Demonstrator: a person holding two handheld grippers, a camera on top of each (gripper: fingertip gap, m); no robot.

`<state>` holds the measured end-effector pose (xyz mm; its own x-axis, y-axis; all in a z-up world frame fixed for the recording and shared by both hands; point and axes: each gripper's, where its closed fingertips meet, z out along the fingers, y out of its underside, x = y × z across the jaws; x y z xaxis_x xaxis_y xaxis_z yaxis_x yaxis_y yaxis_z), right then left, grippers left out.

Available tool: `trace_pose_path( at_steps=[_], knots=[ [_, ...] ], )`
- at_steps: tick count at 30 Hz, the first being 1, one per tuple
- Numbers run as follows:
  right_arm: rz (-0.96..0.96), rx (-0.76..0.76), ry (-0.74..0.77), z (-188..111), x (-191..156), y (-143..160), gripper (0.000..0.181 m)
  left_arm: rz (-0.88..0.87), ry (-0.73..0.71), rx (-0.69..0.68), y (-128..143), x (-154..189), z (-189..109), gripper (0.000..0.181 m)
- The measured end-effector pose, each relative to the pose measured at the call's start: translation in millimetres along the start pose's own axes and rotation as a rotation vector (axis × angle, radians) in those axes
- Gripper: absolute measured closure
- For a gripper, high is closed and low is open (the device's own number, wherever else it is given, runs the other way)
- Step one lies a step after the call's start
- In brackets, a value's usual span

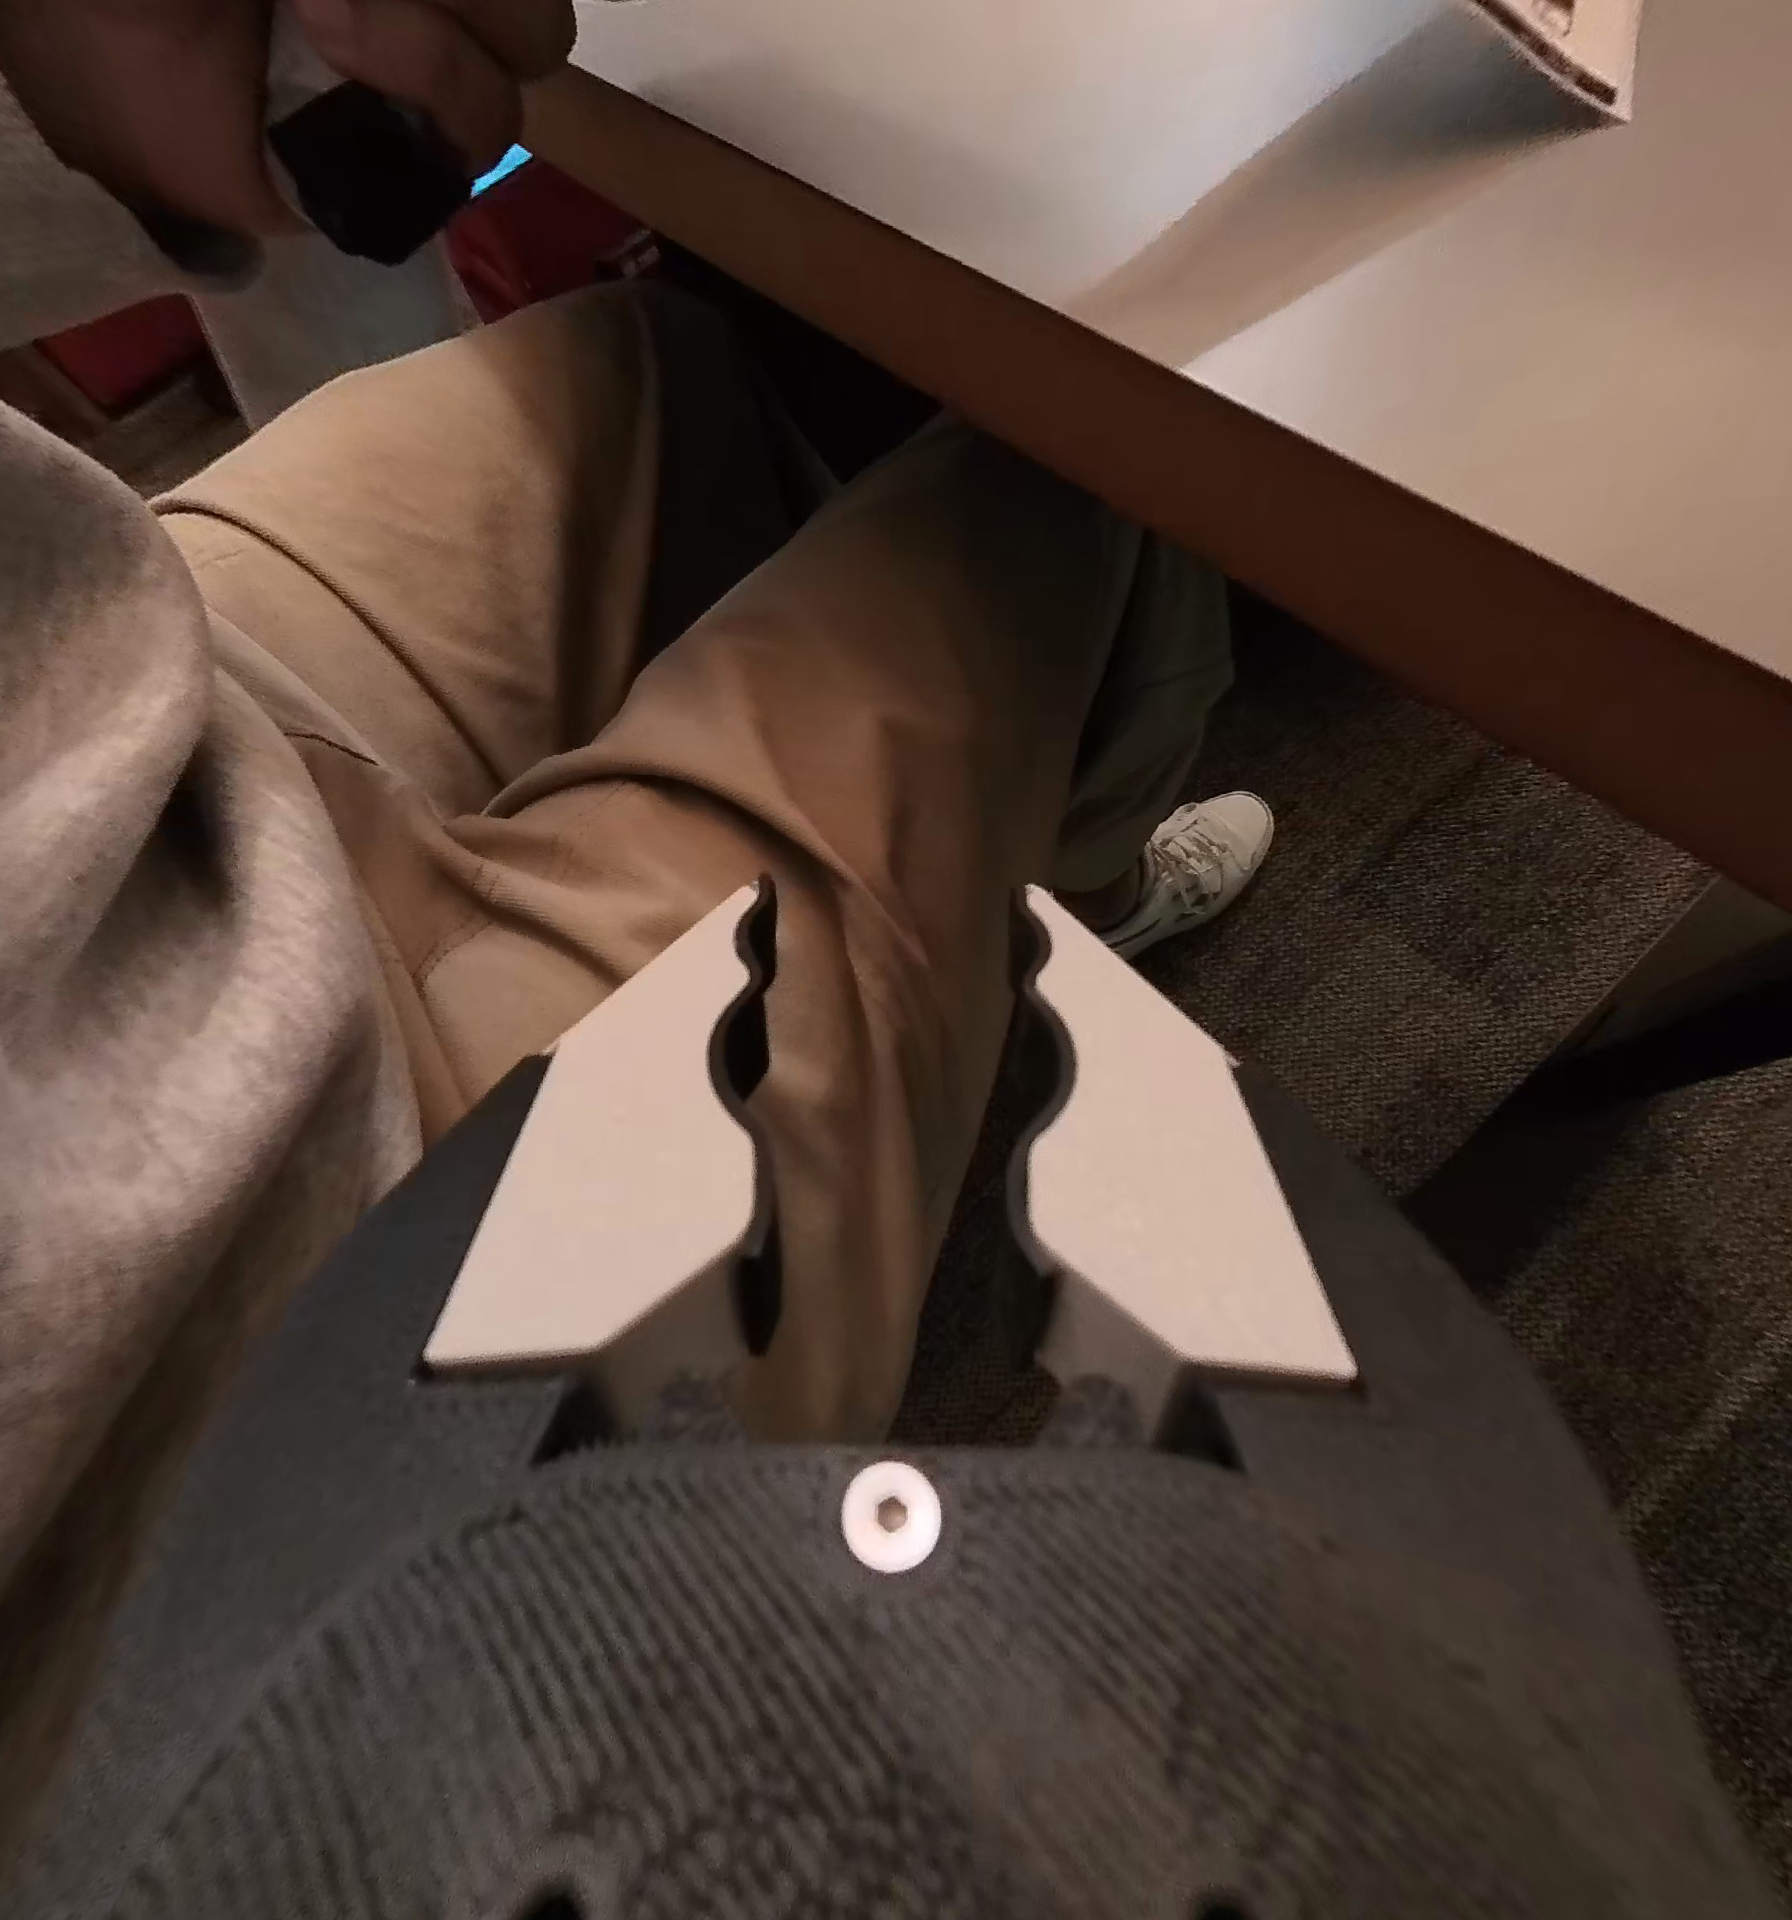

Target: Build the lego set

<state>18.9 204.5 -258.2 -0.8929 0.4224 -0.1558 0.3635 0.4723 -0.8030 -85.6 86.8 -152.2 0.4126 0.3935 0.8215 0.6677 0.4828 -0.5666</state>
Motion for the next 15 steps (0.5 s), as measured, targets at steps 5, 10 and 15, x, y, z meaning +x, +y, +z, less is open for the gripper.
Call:
trace_pose_path(
  at_steps=[5, 10, 15],
  knots=[
    [0.0, 0.001, -0.003, 0.0, -0.4, -0.2, 0.137, -0.002, 0.0, 0.009, -1.4, -0.5, 0.0, 0.181],
    [0.001, 0.001, -0.002, -0.4, 0.2, -0.1, 0.137, -0.005, 0.001, 0.017, -2.3, -1.1, 1.1, 0.181],
    [0.007, 0.005, -0.008, -0.8, -0.3, -0.9, 0.138, 0.016, -0.027, 0.033, -4.0, -4.1, 1.2, 0.181]
  ],
)
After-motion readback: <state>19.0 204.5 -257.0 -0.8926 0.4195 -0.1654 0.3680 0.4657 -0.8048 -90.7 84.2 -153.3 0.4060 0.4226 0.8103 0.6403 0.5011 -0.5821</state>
